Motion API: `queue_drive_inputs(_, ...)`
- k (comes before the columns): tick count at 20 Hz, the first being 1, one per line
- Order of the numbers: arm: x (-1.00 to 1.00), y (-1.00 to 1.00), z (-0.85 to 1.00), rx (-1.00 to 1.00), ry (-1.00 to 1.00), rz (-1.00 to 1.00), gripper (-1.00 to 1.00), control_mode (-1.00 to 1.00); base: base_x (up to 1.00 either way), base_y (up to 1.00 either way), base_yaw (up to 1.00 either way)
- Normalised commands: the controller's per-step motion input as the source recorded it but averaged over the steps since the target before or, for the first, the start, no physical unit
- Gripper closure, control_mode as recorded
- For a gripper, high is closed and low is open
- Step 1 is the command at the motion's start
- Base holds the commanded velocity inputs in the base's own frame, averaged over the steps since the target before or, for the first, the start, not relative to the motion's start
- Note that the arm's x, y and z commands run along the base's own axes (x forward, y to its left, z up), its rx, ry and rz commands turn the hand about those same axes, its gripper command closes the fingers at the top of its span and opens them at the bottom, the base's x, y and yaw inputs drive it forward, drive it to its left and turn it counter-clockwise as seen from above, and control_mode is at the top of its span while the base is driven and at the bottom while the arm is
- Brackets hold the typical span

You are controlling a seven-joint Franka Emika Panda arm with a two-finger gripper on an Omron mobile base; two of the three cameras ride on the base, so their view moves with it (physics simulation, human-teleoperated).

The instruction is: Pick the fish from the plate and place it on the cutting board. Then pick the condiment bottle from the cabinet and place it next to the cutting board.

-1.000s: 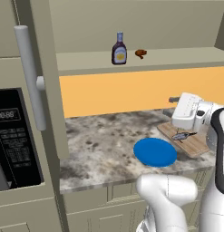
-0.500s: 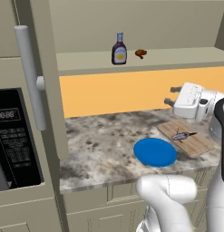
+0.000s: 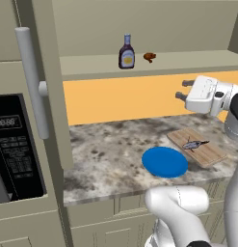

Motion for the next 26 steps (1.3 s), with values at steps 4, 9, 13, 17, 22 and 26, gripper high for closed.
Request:
queue_drive_inputs(4, 0.0, 0.01, 0.29, 0.0, -0.06, 0.0, -1.0, -1.0, 0.0, 0.0, 0.0)
queue_drive_inputs(9, 0.0, 0.03, 0.08, 0.01, -0.13, 0.02, -1.0, -1.0, 0.0, 0.0, 0.0)
queue_drive_inputs(13, 0.0, 0.08, 0.0, 0.02, -0.14, 0.04, -1.0, -1.0, 0.0, 0.0, 0.0)
queue_drive_inputs(17, 0.0, 0.1, 0.11, 0.0, -0.09, 0.01, -1.0, -1.0, 0.0, 0.0, 0.0)
queue_drive_inputs(22, 0.0, 0.09, 0.25, 0.0, -0.03, 0.0, -1.0, -1.0, 0.0, 0.0, 0.0)
queue_drive_inputs(26, 0.0, 0.17, 0.28, 0.0, 0.0, 0.0, -1.0, -1.0, 0.0, 0.0, 0.0)
